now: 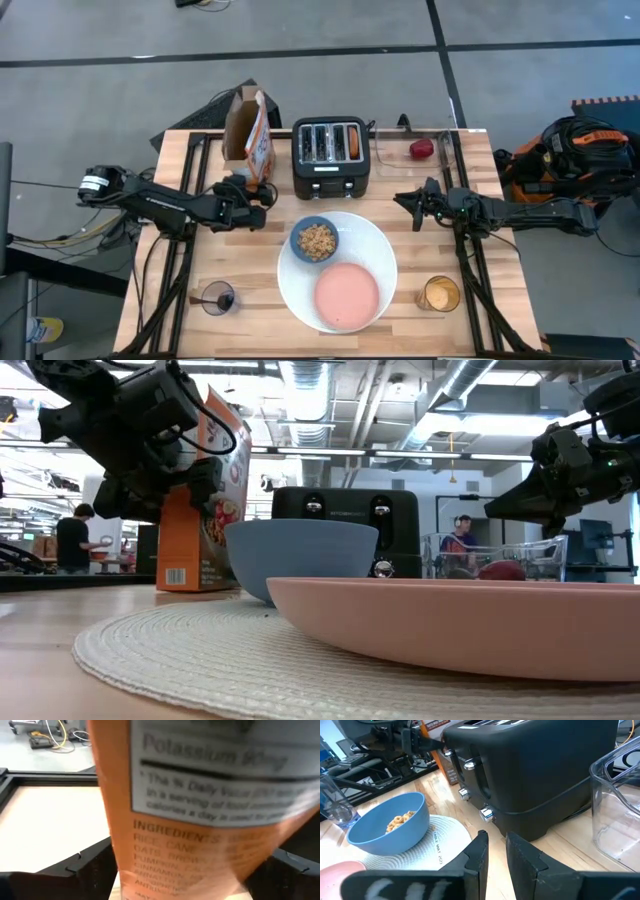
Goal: Arrange a breakfast setting
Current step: Pour the cereal into the blue bowl, then put the black spoon on the table mat
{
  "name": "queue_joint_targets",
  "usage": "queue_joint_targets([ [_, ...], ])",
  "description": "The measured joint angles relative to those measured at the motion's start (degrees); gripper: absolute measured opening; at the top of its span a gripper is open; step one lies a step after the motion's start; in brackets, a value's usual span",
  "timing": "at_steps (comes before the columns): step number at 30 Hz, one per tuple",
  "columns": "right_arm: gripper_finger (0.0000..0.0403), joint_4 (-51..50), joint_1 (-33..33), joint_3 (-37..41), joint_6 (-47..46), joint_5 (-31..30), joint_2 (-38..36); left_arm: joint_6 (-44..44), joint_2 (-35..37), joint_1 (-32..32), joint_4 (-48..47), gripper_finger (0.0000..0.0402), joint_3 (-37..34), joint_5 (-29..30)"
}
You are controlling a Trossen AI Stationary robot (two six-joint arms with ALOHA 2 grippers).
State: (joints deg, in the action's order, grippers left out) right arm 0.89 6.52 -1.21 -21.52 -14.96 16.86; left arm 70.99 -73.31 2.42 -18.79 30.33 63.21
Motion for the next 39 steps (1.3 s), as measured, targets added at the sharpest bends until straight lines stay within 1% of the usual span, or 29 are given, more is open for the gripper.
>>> queue_joint_targets([
  [4,0.0091,0.0,0.0,0.0,0.0,0.0,0.0,-0.8,2.2,0.0,-0.6,0.0353,0.0,-0.5],
  [7,0.0091,0.0,0.0,0.0,0.0,0.0,0.0,-3.3,4.8,0.2,-1.7,0.0353,0.0,-2.7],
  [9,0.0091,0.0,0.0,0.0,0.0,0.0,0.0,-5.2,7.1,0.6,-2.8,0.0353,0.0,-4.0],
  [15,0.0091,0.0,0.0,0.0,0.0,0.0,0.0,-11.7,15.3,2.6,-5.7,0.0353,0.0,-4.8],
  [17,0.0091,0.0,0.0,0.0,0.0,0.0,0.0,-13.2,18.2,3.1,-7.1,0.0353,0.1,-6.3],
  [22,0.0091,0.2,0.0,0.0,0.0,0.0,0.0,-15.4,25.2,4.0,-10.5,0.0353,0.1,-12.1],
  [28,0.0091,0.3,0.0,0.0,0.0,0.0,0.0,-22.0,33.4,5.4,-12.5,0.0353,0.1,-19.6],
  [34,0.0091,0.4,0.0,0.0,0.0,0.0,0.0,-30.8,40.8,7.4,-12.7,0.0353,0.1,-30.0],
  [39,0.0091,0.4,0.0,0.0,0.0,0.0,0.0,-35.1,46.4,8.8,-12.8,0.0353,0.1,-38.4],
])
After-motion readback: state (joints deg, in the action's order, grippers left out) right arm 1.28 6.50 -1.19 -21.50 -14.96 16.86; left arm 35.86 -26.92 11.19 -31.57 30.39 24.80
